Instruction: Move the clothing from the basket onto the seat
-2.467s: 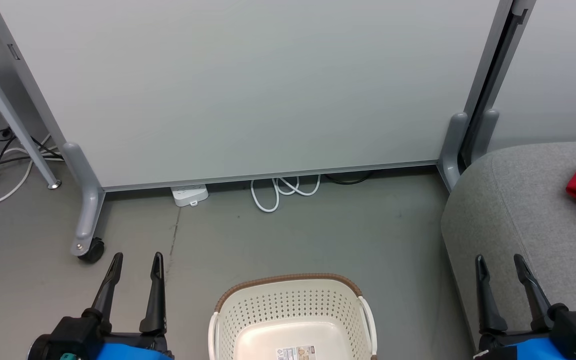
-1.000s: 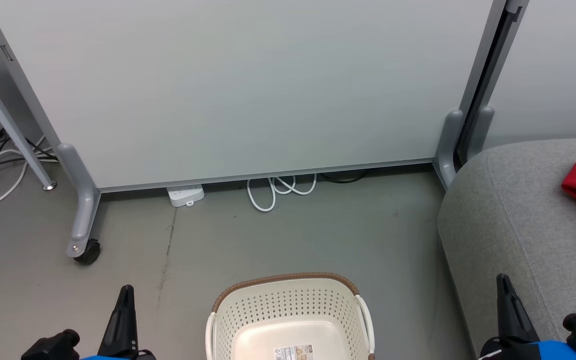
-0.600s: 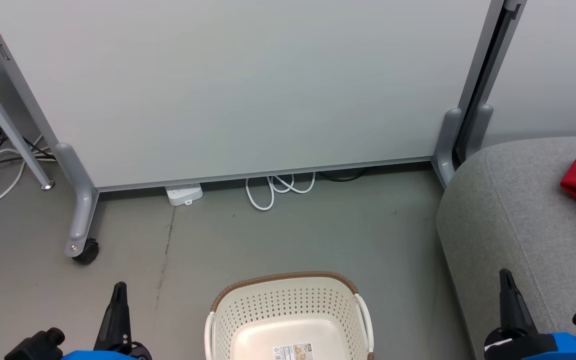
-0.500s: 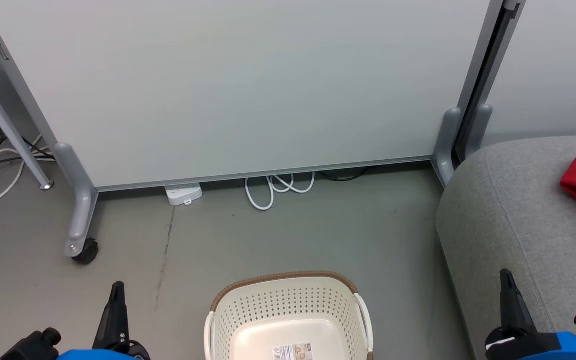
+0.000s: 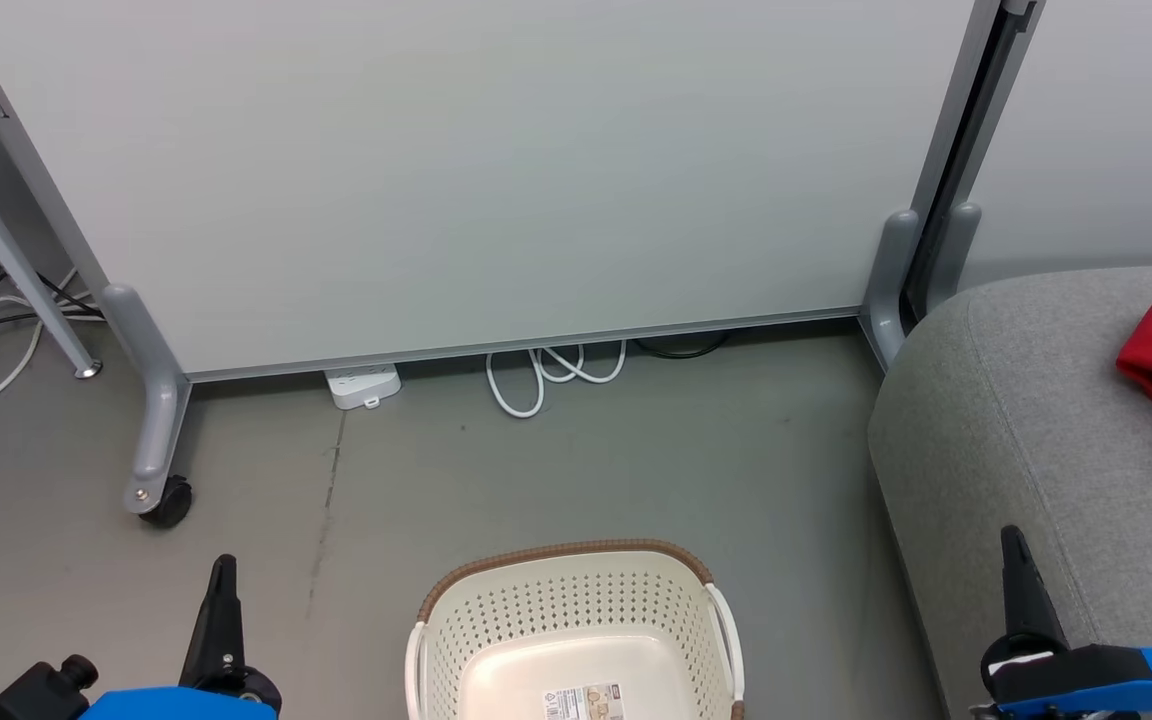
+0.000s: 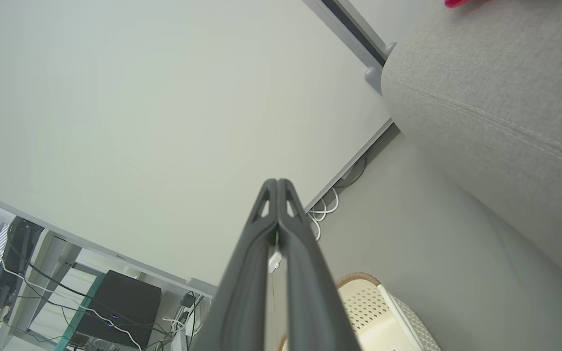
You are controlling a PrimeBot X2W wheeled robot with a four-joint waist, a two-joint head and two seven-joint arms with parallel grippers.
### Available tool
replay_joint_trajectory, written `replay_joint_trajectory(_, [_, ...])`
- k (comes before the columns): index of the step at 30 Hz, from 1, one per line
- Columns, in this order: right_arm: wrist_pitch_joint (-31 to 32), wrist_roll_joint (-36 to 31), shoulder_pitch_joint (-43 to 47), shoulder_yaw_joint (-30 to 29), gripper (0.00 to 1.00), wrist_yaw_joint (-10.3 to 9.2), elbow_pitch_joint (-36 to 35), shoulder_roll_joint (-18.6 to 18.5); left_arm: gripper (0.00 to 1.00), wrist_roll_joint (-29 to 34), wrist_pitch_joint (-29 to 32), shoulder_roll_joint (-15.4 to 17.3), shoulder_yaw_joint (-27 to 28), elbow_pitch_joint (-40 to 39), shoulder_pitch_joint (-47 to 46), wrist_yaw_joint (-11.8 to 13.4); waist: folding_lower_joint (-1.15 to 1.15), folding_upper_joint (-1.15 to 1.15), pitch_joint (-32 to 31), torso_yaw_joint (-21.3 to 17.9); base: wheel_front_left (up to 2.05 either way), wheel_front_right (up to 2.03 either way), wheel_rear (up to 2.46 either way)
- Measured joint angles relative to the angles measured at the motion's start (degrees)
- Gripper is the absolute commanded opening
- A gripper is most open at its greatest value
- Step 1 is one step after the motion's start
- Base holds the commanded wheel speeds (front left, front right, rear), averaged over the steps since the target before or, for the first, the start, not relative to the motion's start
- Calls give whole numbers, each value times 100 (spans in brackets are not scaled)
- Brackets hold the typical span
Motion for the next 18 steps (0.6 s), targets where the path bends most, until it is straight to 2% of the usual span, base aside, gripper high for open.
replay_joint_trajectory(18, [301, 1212, -177, -45, 0, -1, 21, 13, 0, -1178, 297, 5, 146, 3, -109, -36, 0, 0, 36, -36, 0, 0, 0])
